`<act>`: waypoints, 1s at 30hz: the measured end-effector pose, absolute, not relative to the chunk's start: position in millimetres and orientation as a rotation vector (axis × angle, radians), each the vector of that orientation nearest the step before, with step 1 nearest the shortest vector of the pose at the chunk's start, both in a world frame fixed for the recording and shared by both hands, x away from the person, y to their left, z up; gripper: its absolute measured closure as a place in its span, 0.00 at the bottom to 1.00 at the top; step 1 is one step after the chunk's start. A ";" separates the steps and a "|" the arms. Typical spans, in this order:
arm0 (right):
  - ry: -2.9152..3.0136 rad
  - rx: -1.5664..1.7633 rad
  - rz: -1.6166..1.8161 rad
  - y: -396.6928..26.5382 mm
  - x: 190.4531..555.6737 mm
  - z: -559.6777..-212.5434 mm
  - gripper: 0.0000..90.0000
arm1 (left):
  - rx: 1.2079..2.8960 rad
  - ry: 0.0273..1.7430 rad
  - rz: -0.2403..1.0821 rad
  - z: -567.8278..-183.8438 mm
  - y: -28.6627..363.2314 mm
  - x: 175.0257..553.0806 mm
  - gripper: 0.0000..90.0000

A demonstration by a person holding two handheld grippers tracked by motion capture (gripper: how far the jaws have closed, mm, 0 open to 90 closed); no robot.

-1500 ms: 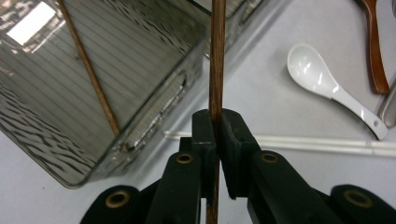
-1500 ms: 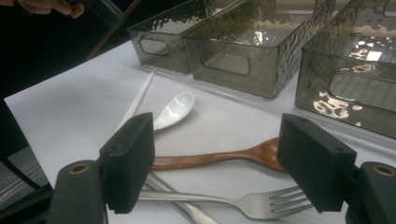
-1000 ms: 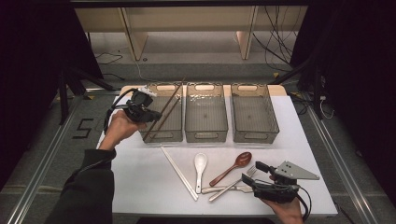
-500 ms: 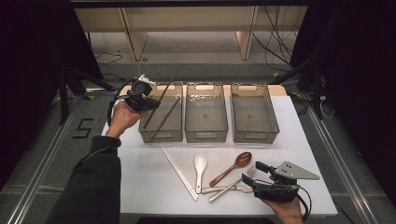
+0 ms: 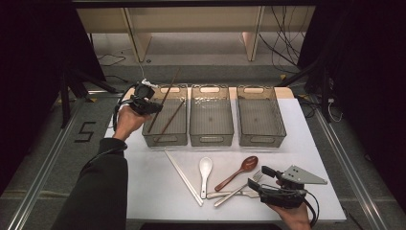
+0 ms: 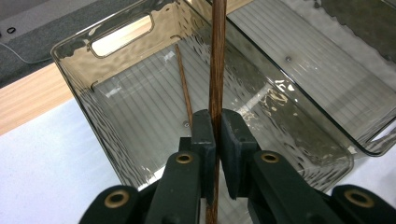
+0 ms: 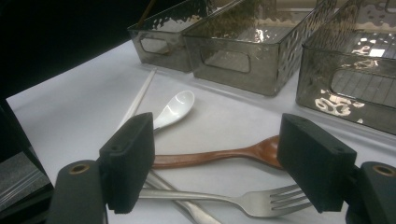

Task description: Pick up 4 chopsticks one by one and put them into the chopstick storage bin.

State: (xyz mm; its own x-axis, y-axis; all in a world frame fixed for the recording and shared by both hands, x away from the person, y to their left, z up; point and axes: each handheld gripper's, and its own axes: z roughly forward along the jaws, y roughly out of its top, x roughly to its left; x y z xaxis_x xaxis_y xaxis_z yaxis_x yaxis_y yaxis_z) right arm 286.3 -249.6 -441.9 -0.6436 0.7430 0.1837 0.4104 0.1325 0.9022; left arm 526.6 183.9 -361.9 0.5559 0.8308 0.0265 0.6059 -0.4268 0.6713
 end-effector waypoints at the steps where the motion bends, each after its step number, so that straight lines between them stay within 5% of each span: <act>1: 2.106 1.121 1.515 -249.6 286.3 -441.9 0.32 | 2.172 1.153 0.480 -362.8 184.1 526.6 0.93; 21: 2.112 1.119 1.516 -249.0 285.6 -441.7 0.32 | 2.169 1.241 0.456 -393.7 189.3 532.5 0.91; 30: 2.112 1.121 1.512 -248.9 285.4 -441.7 0.32 | 2.116 1.306 0.422 -386.4 191.5 525.6 0.59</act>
State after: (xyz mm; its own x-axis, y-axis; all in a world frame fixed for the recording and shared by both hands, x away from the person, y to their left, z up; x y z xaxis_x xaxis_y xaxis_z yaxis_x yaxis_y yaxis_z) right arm 285.4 -248.9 -441.7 -0.6453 0.7414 0.1841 0.4131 0.1360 0.9005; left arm 525.6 191.5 -386.4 0.4631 0.8851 -0.0458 0.6908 -0.3281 0.6443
